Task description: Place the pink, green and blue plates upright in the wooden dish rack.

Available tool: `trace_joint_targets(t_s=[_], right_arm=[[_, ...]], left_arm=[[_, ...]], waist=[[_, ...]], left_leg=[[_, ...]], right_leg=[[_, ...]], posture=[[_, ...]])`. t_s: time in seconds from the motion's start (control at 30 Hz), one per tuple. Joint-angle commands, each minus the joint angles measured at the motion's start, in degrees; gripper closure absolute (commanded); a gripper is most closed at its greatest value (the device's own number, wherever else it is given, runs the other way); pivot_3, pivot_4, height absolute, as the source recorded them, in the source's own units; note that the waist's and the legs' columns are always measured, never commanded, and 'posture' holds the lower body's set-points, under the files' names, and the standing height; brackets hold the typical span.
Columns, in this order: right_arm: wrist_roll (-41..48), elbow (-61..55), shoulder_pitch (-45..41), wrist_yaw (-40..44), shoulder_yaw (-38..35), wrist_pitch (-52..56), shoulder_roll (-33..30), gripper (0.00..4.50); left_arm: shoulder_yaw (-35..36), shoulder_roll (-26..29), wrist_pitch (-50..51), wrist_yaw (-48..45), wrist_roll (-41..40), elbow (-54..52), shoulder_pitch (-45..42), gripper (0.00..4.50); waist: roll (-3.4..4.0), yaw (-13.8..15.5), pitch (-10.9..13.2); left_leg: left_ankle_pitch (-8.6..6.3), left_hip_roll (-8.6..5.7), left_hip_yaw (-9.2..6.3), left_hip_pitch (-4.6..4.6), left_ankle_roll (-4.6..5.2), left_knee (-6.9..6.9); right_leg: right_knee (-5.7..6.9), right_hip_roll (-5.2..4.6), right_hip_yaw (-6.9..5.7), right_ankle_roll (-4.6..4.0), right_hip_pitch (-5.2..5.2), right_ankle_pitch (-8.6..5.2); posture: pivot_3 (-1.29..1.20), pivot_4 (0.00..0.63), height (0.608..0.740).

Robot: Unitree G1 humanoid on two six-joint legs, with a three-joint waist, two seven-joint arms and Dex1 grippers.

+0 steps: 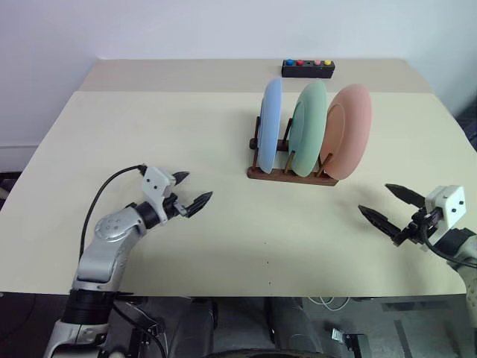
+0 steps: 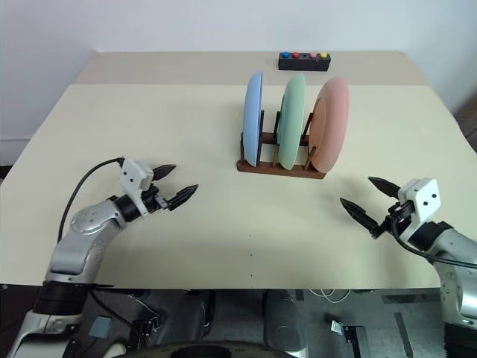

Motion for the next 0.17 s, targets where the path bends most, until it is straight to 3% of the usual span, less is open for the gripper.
trace_joint_targets(t_s=[0.03,0.17], right_arm=[[-0.4,0.8,-1.6,0.2,-0.3,-2.3,-0.4,0.03],[-0.9,2.8,-3.5,0.2,0.8,-2.9,-0.3,0.03]], left_arm=[[1.0,0.1,-1.0,0.5,0.3,-1.7,0.3,0.0],[0.8,-0.8,-1.2,1.4,0.8,-1.9,0.8,0.0]], waist=[[0.0,0.1,0.0],[0.0,-0.1,0.0]], left_leg=[[0.0,0.0,0.0,0.0,0.0,0.04],[0.0,-0.01,0.01,0.05,0.0,0.09]], right_leg=[[0.0,0.0,0.0,-0.01,0.02,0.0],[-0.01,0.0,0.0,-0.04,0.08,0.0]], posture=[[0.0,0.15,0.734],[0.0,0.15,0.734]])
